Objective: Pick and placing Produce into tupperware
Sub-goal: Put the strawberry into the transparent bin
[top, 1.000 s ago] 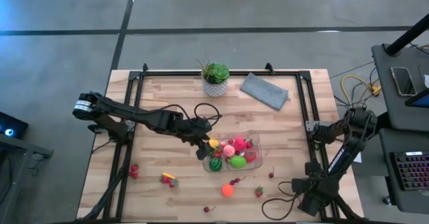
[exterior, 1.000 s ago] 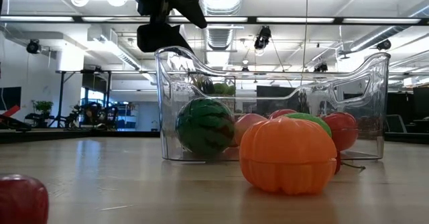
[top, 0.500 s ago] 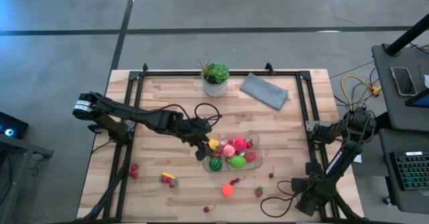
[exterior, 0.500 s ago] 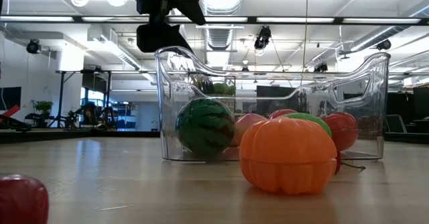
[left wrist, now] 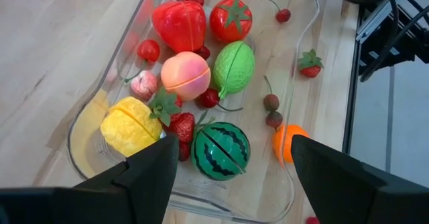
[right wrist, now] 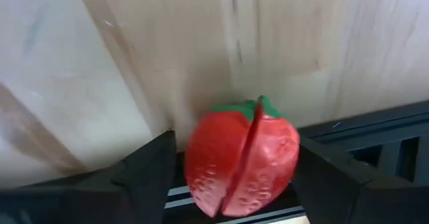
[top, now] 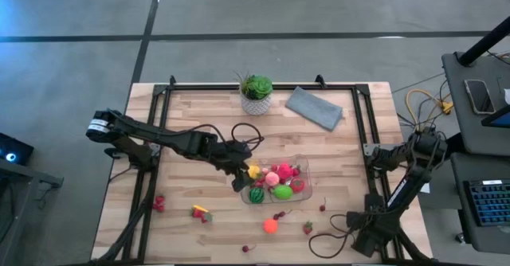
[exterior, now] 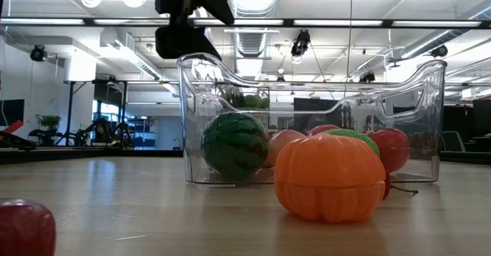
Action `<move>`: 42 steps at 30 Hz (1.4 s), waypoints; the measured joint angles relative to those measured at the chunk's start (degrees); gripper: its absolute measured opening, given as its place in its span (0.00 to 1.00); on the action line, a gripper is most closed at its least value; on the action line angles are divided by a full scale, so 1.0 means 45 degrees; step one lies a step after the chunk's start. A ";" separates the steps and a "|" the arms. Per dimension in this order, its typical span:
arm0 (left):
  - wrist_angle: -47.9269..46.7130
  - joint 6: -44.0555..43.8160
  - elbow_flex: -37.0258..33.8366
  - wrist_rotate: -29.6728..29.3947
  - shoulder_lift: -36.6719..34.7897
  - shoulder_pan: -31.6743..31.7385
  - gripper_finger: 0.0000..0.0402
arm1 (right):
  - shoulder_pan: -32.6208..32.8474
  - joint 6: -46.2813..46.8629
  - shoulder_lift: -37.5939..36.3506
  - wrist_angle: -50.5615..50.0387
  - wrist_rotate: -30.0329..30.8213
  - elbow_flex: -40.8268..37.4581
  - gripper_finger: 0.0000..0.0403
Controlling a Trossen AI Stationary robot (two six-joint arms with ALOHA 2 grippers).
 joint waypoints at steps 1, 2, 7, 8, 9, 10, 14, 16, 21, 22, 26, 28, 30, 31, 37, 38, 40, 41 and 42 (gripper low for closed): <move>0.0000 0.0000 0.0000 0.0008 0.0000 -0.0005 0.68 | 0.0003 0.0227 -0.0072 -0.0021 0.0016 0.0060 0.62; 0.0000 0.0000 0.0000 0.0006 0.0000 -0.0007 0.68 | 0.0004 0.0503 -0.0144 -0.0045 0.0093 0.0146 0.61; -0.0003 0.0000 0.0000 0.0006 -0.0005 -0.0015 0.68 | 0.0014 0.2065 -0.0862 -0.0230 0.1756 0.0825 0.54; -0.0002 0.0000 0.0000 0.0006 -0.0005 -0.0015 0.68 | 0.0008 0.2433 -0.1077 -0.0480 0.2327 0.1061 0.53; 0.0000 0.0000 0.0000 0.0006 -0.0005 -0.0015 0.68 | 0.0008 0.2827 -0.1312 -0.0825 0.2929 0.1321 0.52; 0.0000 0.0000 0.0000 0.0006 -0.0005 -0.0015 0.68 | 0.0009 0.3218 -0.1583 -0.1274 0.3519 0.1602 0.51; -0.0004 0.0001 0.0000 0.0006 -0.0005 -0.0014 0.68 | 0.0004 0.4711 -0.2648 -0.3598 0.5567 0.2816 0.49; -0.0005 0.0005 0.0000 0.0006 -0.0005 -0.0005 0.68 | -0.0018 0.5596 -0.3257 -0.4561 0.6483 0.3368 0.48; 0.0000 0.0005 0.0000 0.0006 -0.0005 -0.0005 0.68 | -0.0389 0.6834 -0.5119 -0.4617 1.0436 0.4402 0.49; 0.0000 0.0005 -0.0002 0.0001 -0.0005 -0.0005 0.68 | -0.0658 0.6789 -0.5385 -0.4593 1.0961 0.4546 0.50; -0.0007 0.0005 -0.0015 0.0001 -0.0005 -0.0005 0.68 | -0.2593 0.4641 -0.5919 -0.4358 1.1782 0.4958 0.50; -0.0117 0.0005 -0.0015 0.0001 -0.0005 -0.0010 0.68 | -0.3972 0.2623 -0.5866 -0.3569 1.1524 0.5008 0.50; -0.0750 0.0005 -0.0010 -0.0003 -0.0028 -0.0052 0.68 | -0.5454 0.0249 -0.5667 -0.2047 1.0716 0.4984 0.50; -0.1207 0.0001 -0.0010 0.0001 -0.0046 -0.0082 0.68 | -0.6149 -0.0934 -0.5528 -0.1159 1.0126 0.4922 0.50; -0.3068 -0.0225 -0.0020 0.0066 -0.0470 -0.0763 0.68 | -0.8796 -0.4008 -0.4035 0.0231 0.7660 0.4889 0.51; -0.3109 -0.0316 -0.0031 0.0073 -0.0634 -0.0947 0.68 | -0.8926 -0.4202 -0.3784 0.0206 0.7466 0.4901 0.52; -0.3100 -0.0486 -0.0034 0.0067 -0.1022 -0.1290 0.68 | -0.8998 -0.4311 -0.3377 0.0244 0.7282 0.4901 0.55; -0.3240 -0.0667 -0.0028 -0.0059 -0.1196 -0.1473 0.68 | -0.9001 -0.4307 -0.3218 0.0318 0.7271 0.4904 0.58; -0.3517 -0.0823 -0.0029 -0.0273 -0.1356 -0.1636 0.68 | -0.9001 -0.4277 -0.3081 0.0409 0.7277 0.4922 0.60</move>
